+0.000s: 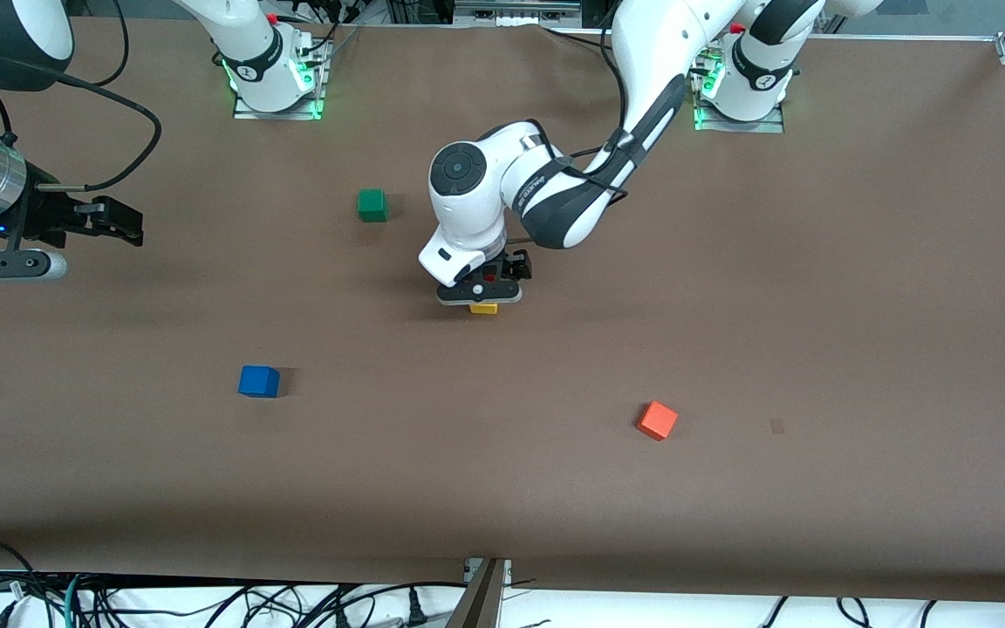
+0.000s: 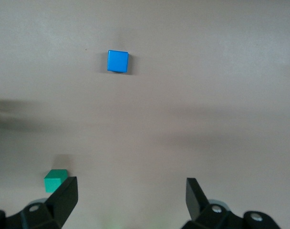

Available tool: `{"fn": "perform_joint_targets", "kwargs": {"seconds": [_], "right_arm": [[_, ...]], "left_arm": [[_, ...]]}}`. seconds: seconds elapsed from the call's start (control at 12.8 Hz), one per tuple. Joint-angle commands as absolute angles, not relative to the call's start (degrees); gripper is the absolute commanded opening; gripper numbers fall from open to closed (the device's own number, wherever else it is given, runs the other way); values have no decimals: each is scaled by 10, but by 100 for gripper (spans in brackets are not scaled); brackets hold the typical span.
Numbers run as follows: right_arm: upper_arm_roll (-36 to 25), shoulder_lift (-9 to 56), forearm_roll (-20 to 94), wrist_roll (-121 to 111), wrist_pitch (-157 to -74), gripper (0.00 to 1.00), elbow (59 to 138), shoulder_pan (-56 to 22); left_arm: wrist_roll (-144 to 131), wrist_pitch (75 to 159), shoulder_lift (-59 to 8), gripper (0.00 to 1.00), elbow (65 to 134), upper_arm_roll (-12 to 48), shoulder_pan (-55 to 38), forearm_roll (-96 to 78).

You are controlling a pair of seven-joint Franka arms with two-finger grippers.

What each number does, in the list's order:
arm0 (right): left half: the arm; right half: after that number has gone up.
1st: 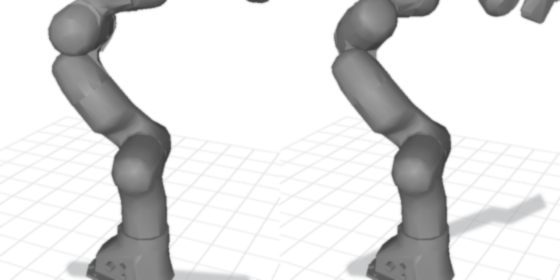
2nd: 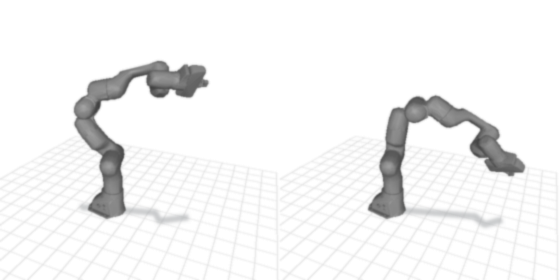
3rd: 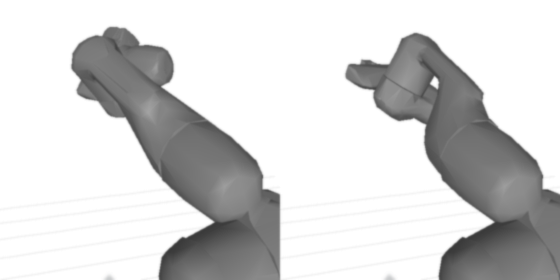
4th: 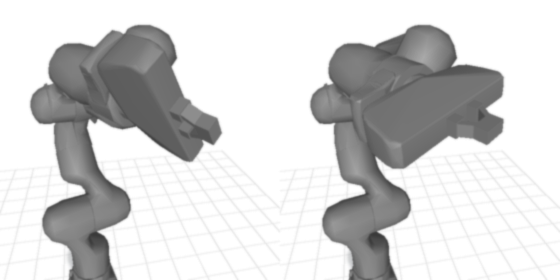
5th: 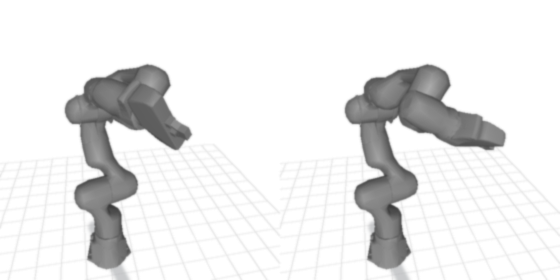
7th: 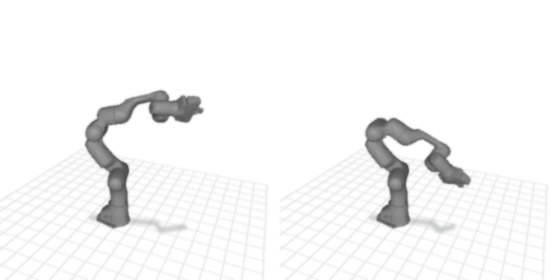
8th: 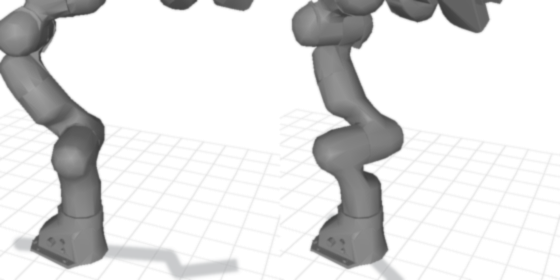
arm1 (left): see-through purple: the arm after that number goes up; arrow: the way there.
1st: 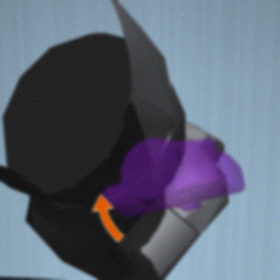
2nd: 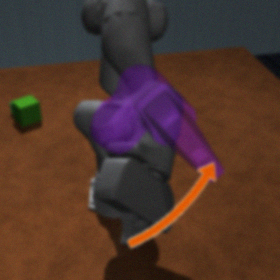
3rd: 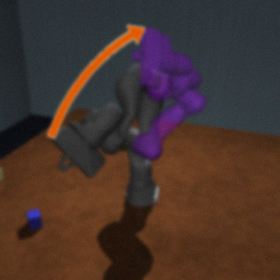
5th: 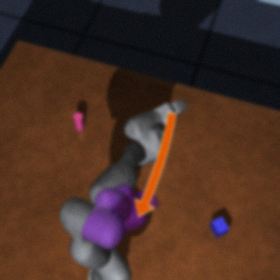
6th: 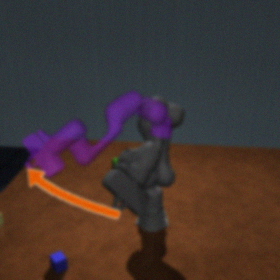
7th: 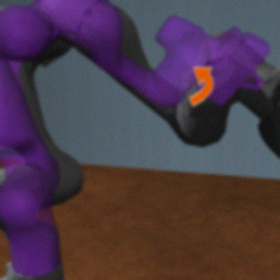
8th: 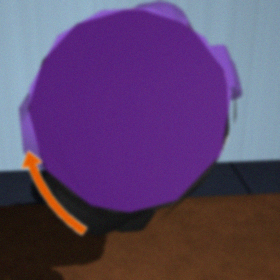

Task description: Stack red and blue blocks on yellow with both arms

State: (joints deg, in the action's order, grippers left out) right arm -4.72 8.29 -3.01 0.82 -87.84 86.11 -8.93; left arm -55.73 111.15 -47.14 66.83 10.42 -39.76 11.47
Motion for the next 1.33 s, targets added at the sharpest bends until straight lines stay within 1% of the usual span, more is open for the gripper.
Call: {"fn": "perform_joint_targets", "kwargs": {"seconds": [0.0,0.47,0.7,1.09,1.25], "right_arm": [[-46,86,-34,-2,-869,100,851,-85],[-46,87,-34,-2,-869,100,853,-86],[-46,86,-34,-2,-869,100,853,-86],[-46,86,-35,-2,-868,100,853,-86],[-46,86,-35,-2,-868,100,853,-86]], "left_arm": [[-559,1082,-452,100,646,109,-355,128],[-505,1077,-375,100,649,114,-267,121],[-396,1018,-354,100,646,115,-222,106],[-337,1012,-305,100,647,114,-138,58],[-287,990,-284,100,647,115,-98,58]]}}
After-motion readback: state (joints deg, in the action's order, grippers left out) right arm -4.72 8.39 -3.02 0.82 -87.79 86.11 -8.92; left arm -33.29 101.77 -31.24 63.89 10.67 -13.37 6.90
